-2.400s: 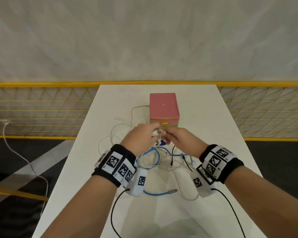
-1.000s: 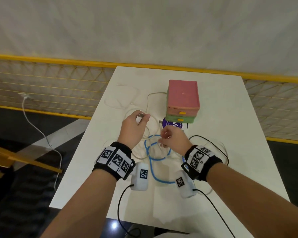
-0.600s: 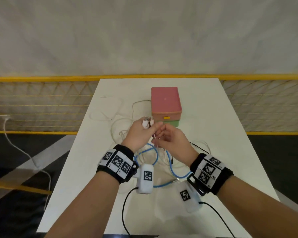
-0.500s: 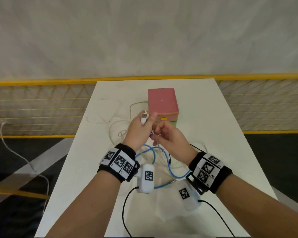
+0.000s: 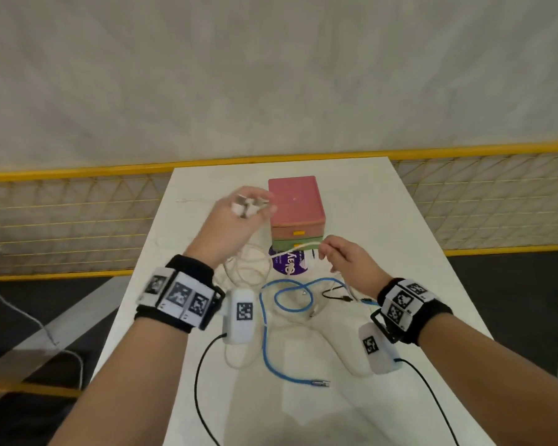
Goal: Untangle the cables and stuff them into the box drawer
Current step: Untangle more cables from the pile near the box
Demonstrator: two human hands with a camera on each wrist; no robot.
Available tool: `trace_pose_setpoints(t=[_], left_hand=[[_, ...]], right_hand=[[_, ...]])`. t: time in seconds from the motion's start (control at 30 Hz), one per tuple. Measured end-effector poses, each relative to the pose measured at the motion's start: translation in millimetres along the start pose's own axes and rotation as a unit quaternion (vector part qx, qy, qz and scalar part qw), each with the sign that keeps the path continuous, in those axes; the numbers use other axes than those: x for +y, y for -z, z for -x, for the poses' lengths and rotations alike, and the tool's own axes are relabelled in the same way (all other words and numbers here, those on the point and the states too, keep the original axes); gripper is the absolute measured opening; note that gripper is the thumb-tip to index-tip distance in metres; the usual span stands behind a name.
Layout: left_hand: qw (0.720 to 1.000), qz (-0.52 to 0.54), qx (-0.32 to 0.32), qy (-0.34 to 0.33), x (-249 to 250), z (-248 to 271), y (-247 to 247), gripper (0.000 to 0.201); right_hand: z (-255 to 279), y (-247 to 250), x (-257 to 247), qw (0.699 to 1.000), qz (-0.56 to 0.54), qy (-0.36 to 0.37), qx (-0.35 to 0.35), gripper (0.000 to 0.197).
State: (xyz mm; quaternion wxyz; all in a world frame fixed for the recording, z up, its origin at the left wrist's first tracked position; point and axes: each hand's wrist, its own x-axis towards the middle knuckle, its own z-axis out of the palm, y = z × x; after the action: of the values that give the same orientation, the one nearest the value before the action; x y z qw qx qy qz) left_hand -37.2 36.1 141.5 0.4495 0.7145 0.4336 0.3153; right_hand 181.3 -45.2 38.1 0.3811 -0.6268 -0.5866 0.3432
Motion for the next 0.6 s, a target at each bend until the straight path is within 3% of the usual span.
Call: trace_pose_setpoints(t=[0.07,0.17,0.2,0.3,0.37,0.43,0.5,0.53,0.6], left_hand=[[0.993,-0.097,-0.071,0.000,-4.7,4.7,-21.9,0.030],[0.985,-0.114,-0.131,0.001,-14.7,7.5,-48.2,0.029],[0.989,-0.099,-0.110,0.018,-15.3,6.5,-50.4,0.031],[0.995,0.000,0.042,0.092,-16.5,-8.2,-39.6,0.049],[0.972,0.134,0.157,0.115,-17.8,-20.5,-19.4,0.043],[0.949,0.189,0.232,0.096,-21.3,-28.7,-1.6,0.034],[0.960,0.118,0.253,0.032,-22.8,-25.6,-1.1,0.018],[0.969,0.065,0.239,-0.005,-19.5,-19.2,-7.2,0.019],[0.988,-0.017,0.142,-0.052,-14.8,-5.1,-27.8,0.043]], right_hand=[[-6.4,2.0,-19.0,0.999,-0.018,0.039,0.024,0.024],[-12.5,3.2,-42.9,0.995,-0.035,0.090,0.025,0.019],[-13.1,3.7,-46.3,0.994,-0.034,0.099,0.021,0.019],[-9.6,4.8,-37.0,0.996,-0.024,0.085,-0.002,0.022],[-3.9,5.3,-16.0,0.999,-0.008,0.049,-0.016,0.025],[2.9,4.3,-0.3,0.999,0.020,0.025,-0.023,0.026],[6.1,2.2,3.1,0.999,0.042,0.024,-0.023,0.025],[6.0,0.9,-0.2,0.998,0.043,0.031,-0.020,0.025],[3.2,-1.5,-12.1,0.998,0.037,0.050,-0.015,0.024]])
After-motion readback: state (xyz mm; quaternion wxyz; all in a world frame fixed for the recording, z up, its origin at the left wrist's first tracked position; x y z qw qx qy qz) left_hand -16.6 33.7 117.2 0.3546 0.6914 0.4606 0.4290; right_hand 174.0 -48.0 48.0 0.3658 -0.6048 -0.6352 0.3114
